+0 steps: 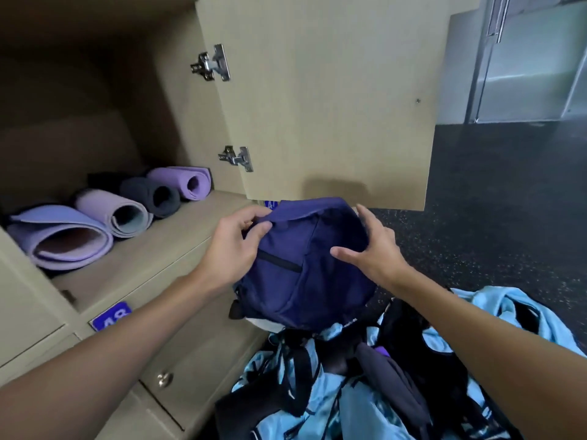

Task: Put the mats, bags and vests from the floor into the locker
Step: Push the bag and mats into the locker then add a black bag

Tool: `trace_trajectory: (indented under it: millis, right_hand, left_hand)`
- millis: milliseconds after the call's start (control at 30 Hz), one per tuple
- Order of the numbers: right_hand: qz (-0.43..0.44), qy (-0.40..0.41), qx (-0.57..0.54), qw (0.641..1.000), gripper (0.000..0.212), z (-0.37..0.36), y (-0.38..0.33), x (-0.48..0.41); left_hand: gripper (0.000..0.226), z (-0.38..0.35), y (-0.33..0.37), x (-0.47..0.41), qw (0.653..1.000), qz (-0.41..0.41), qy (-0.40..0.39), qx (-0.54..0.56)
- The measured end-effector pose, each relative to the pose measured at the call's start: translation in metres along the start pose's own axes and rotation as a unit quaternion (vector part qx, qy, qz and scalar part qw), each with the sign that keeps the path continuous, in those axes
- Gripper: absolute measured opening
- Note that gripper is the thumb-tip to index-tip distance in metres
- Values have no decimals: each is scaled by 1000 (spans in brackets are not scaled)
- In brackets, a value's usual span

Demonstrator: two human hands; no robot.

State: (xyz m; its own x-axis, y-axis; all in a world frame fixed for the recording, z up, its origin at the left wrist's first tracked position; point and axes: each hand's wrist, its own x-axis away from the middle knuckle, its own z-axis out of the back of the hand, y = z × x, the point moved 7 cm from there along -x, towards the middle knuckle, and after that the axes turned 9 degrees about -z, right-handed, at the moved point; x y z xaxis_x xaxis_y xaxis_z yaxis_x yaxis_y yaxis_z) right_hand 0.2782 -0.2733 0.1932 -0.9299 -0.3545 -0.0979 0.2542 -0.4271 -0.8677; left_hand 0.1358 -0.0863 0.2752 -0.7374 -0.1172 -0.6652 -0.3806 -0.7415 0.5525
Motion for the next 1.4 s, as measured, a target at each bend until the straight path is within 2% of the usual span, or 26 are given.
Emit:
trace_trajectory:
  millis: [100, 200, 300, 400, 467, 567, 667, 733, 800, 900, 1033, 1167, 1333, 1400]
  right_hand:
    - [27, -30, -40, 998, 66, -17, -42, 9]
    - [47, -20, -92, 994, 13, -26, -81, 16]
    - [62, -14, -102, 993, 33, -32, -119, 29]
    - [84, -8, -105, 991, 45, -39, -159, 44]
    - [104, -15, -108, 989, 51, -45, -184, 51]
    - [149, -7, -112, 982, 53, -52, -219, 61]
    - [163, -16, -130, 978, 55, -56, -238, 64]
    - [167, -24, -130, 977, 56, -58, -244, 64]
    - [170, -31, -128, 977, 56, -59, -247, 62]
    - [174, -34, -115, 977, 55, -60, -246, 54]
    - [186, -22, -108, 976, 53, -58, -245, 38]
    - [210, -16, -113, 971, 48, -59, -248, 18]
    - [192, -39, -71, 978, 10, -69, -240, -19]
    - [161, -59, -66, 983, 25, -76, -226, -35]
  left_hand:
    - [31, 47, 17, 1, 999, -15, 38, -22]
    - [26, 93, 31, 1, 995, -32, 67, -68]
    - [24, 139, 38, 6, 989, -41, 88, -107]
    - [24, 177, 41, 10, 982, -23, 104, -158]
    - [42, 192, 42, 11, 982, 8, 93, -161]
    - [80, 192, 43, 10, 983, 30, 11, -178]
    - [93, 186, 37, 6, 986, 45, -31, -157]
    - [88, 186, 33, 2, 987, 39, -15, -157]
    - [72, 186, 31, -2, 987, 20, 7, -160]
    - [56, 182, 26, -8, 993, -9, 36, -110]
    - [48, 184, 17, -23, 994, -21, 86, -60]
    - [44, 189, 11, -45, 991, -36, 115, -65]
    - [42, 217, -8, -69, 978, -5, 194, -82]
    - [39, 231, -20, -74, 968, 24, 240, -68]
